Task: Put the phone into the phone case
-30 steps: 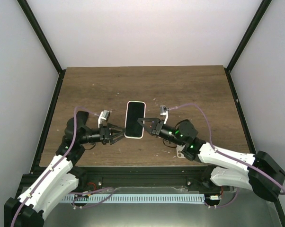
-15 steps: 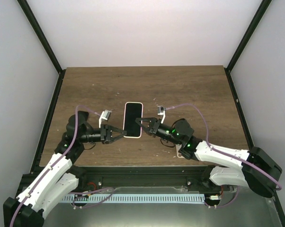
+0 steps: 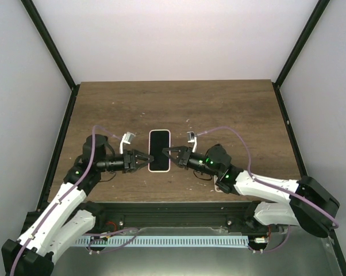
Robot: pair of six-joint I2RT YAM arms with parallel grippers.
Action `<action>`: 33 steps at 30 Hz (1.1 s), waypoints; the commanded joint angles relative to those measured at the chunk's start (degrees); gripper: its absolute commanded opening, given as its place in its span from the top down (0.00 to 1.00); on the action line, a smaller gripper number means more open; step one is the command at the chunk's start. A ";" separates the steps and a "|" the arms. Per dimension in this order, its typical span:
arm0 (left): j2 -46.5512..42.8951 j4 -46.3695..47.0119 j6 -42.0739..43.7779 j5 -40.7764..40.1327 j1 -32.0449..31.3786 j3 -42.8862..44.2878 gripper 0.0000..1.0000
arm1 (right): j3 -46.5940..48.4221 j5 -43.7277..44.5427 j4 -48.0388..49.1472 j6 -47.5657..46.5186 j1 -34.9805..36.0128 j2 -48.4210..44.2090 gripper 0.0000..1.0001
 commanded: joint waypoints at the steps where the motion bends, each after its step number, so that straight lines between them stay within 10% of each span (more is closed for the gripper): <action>1: -0.45 -1.86 3.16 -3.12 0.11 1.66 0.45 | 2.85 -3.16 2.38 -3.16 0.22 -0.31 0.97; 6: 0.53 -11.04 9.98 -11.70 0.11 5.02 0.34 | 5.49 -4.90 -5.12 -9.46 -1.09 0.52 0.96; 10: 1.66 -20.49 14.86 -22.49 0.11 8.72 0.01 | 7.67 -4.57 -13.68 -16.34 -3.63 3.12 0.96; 33: 6.20 -26.86 17.75 -36.67 0.37 8.68 0.00 | 19.40 -7.45 -16.20 -24.83 -19.69 31.09 0.95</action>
